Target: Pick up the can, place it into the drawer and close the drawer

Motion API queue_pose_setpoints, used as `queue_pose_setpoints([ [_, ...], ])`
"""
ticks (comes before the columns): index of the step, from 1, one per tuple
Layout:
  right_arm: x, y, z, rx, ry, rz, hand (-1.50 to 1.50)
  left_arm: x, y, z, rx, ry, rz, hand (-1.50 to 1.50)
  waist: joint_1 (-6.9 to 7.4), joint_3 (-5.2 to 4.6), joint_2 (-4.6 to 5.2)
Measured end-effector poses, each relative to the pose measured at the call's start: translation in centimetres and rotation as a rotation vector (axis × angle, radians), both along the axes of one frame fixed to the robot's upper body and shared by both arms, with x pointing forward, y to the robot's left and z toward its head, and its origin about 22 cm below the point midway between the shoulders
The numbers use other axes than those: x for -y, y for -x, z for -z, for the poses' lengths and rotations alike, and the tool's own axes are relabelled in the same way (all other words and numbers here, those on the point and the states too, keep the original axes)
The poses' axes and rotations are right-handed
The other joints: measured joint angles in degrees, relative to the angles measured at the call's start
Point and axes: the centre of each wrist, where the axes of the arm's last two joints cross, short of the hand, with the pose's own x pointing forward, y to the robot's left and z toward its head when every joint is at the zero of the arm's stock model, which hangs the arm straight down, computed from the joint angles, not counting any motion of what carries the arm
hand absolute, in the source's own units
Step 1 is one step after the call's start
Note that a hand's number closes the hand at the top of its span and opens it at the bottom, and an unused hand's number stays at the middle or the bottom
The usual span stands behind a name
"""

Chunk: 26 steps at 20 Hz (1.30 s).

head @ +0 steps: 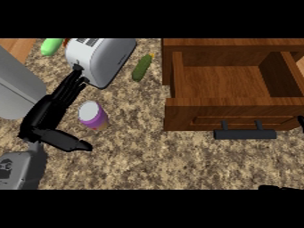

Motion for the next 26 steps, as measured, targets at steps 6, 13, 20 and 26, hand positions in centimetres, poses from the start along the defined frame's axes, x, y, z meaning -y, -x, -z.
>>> queue_pose_setpoints([
  [6, 0.1, 0.0, 0.4, -0.002, -0.008, -0.003, -1.50, -0.5, 0.1, 2.0, -0.014, -0.009, -0.026, -1.50, 0.06, 0.00, -0.02],
  [13, 0.3, 0.3, 0.4, -0.002, -0.006, -0.004, -1.50, -1.1, -0.5, 5.2, -0.023, -0.027, -0.058, -1.50, -0.04, 0.00, 0.01],
  [20, 0.0, 0.1, 0.7, 0.004, -0.007, -0.002, -1.50, -3.0, -0.6, 7.4, -0.036, -0.042, -0.064, -1.50, -0.07, -0.01, 0.02],
  [26, -0.3, 0.2, 0.6, 0.003, -0.003, -0.006, -1.50, -4.4, -0.7, 10.1, -0.050, -0.046, -0.061, -1.50, -0.17, -0.01, 0.05],
])
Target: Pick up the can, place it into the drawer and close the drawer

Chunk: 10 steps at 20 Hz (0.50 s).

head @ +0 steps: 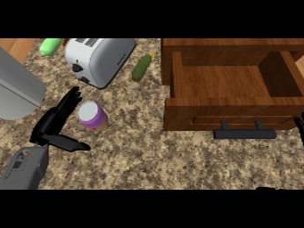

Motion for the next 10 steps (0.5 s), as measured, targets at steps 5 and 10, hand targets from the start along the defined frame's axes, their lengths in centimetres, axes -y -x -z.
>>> queue_pose_setpoints([
  [5, 0.2, 0.1, 0.5, 0.005, -0.002, 0.004, -1.50, -0.9, 0.0, 1.1, -0.010, -0.001, -0.006, -1.50, 0.02, 0.00, -0.01],
  [10, -0.1, 0.9, -0.2, 0.005, -0.002, 0.000, -1.50, -1.1, -0.3, 2.2, -0.025, 0.008, -0.025, -1.50, -0.07, -0.01, 0.00],
])
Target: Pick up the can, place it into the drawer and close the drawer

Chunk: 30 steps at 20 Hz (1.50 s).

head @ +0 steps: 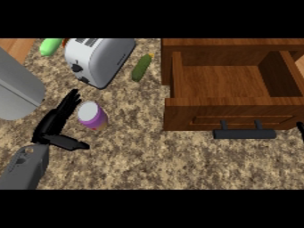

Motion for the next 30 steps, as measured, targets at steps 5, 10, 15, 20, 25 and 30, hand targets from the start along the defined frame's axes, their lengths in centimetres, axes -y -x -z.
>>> queue_pose_setpoints([
  [5, 0.2, -0.2, -0.7, 0.007, -0.002, 0.004, -1.50, -0.5, -0.2, 1.1, -0.025, 0.000, -0.013, -1.50, -0.19, -0.02, 0.08],
  [10, 0.0, -0.7, -0.7, 0.014, -0.006, 0.005, -1.50, -0.4, -0.7, 1.1, -0.020, 0.003, -0.009, -1.50, -0.12, -0.03, 0.07],
  [15, 0.0, -0.6, -0.9, 0.017, -0.004, -0.002, -1.50, 0.7, -1.3, 1.4, -0.026, 0.005, -0.003, -1.50, -0.29, -0.02, 0.13],
  [20, 0.4, -0.5, -1.0, 0.015, -0.006, -0.010, -1.50, 0.6, -1.4, 1.7, -0.030, 0.013, -0.008, -1.50, -0.39, -0.03, 0.17],
  [25, 0.0, -0.5, -1.3, 0.017, -0.012, -0.002, -1.50, 1.9, -2.3, 1.3, -0.033, 0.016, -0.008, -1.50, -0.41, -0.04, 0.17],
  [30, 0.0, 0.1, -1.8, 0.016, -0.005, -0.006, -1.50, 3.1, -2.5, 1.7, -0.034, 0.020, 0.011, -1.50, -0.59, -0.04, 0.24],
])
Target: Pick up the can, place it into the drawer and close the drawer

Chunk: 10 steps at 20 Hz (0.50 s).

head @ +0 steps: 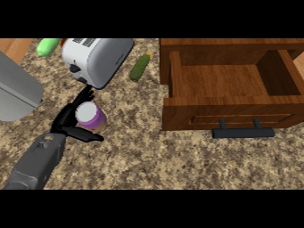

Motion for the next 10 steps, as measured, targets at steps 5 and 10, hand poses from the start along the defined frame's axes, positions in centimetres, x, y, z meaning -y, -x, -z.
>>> queue_pose_setpoints([
  [5, 0.9, 0.1, -0.1, -0.001, -0.006, -0.007, -1.50, 0.5, 0.0, 0.1, 0.022, 0.007, 0.031, -1.50, 0.08, 0.04, -0.06],
  [10, 0.3, -0.1, -0.4, 0.004, -0.016, -0.001, -1.50, 1.9, -0.8, -0.2, 0.036, 0.028, 0.056, 1.50, 0.11, 0.06, -0.07],
])
